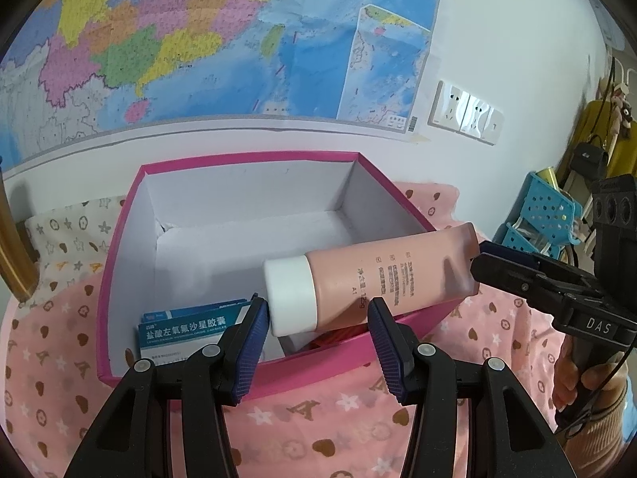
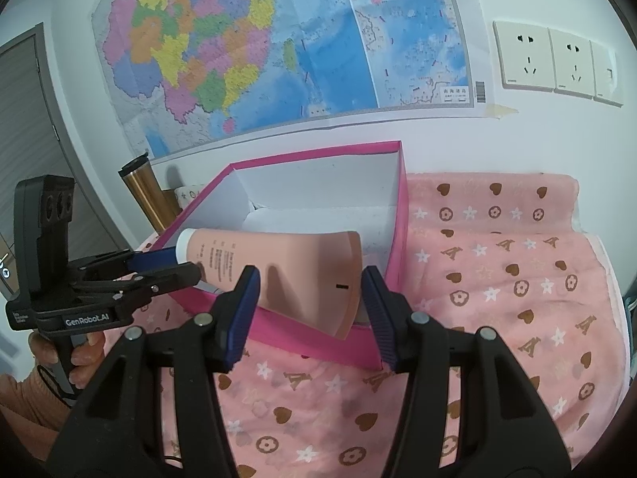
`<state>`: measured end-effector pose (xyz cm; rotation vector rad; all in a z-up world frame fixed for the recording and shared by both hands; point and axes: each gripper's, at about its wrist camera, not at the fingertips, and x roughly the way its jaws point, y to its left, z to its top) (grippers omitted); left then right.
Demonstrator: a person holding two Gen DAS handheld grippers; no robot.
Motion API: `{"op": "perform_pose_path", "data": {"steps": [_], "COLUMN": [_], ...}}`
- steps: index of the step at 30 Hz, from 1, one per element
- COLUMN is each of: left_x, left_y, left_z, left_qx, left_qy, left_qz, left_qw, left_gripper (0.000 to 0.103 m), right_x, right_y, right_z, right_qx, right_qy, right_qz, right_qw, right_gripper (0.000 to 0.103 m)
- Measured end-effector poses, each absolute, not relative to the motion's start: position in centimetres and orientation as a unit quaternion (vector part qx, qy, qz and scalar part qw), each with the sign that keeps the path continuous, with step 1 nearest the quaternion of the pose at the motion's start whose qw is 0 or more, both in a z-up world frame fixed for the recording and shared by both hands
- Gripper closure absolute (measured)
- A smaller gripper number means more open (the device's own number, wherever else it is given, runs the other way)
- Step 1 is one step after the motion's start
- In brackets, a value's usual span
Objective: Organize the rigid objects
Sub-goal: 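Lower the lotion tube into the magenta box and open the right gripper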
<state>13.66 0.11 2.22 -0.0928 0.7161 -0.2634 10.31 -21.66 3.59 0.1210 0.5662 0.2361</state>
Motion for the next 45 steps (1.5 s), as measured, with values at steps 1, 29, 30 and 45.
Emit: {"op": "perform_pose_path", "data": {"steps": [1,29,30,45], "left_x": [13.8,15.3,15.3,15.9], "left_y": [0.1,0.3,0.3,0.6], "left_z": [2.1,1.2,1.2,0.8], "left_qx": [-0.046,-0.051,-0.052,-0.054], "left_qy": [0.351,0.365,0.365,0.372], "left_qz": [-0.128,-0.121,-0.12,-0.11], "left_qw": [0.927,0.922,0.922,0.92], "left_gripper": [0.052,0.051,0.051,0.051], "right_x": [10.4,11.9,12.0,13.1], "right_y": [-21.6,-21.4,-21.4,-21.4], "right_z": [3.6,3.1,3.1,2.3], "right_qx": [0.059,0.058,0.058,0.061], "right_qy": [0.279,0.292,0.292,0.305], "right_qz": [0.116,0.109,0.108,0.106], "right_qw": [0.951,0.949,0.949,0.944], "right_gripper": [0.047,0.047,0.047,0.047]}}
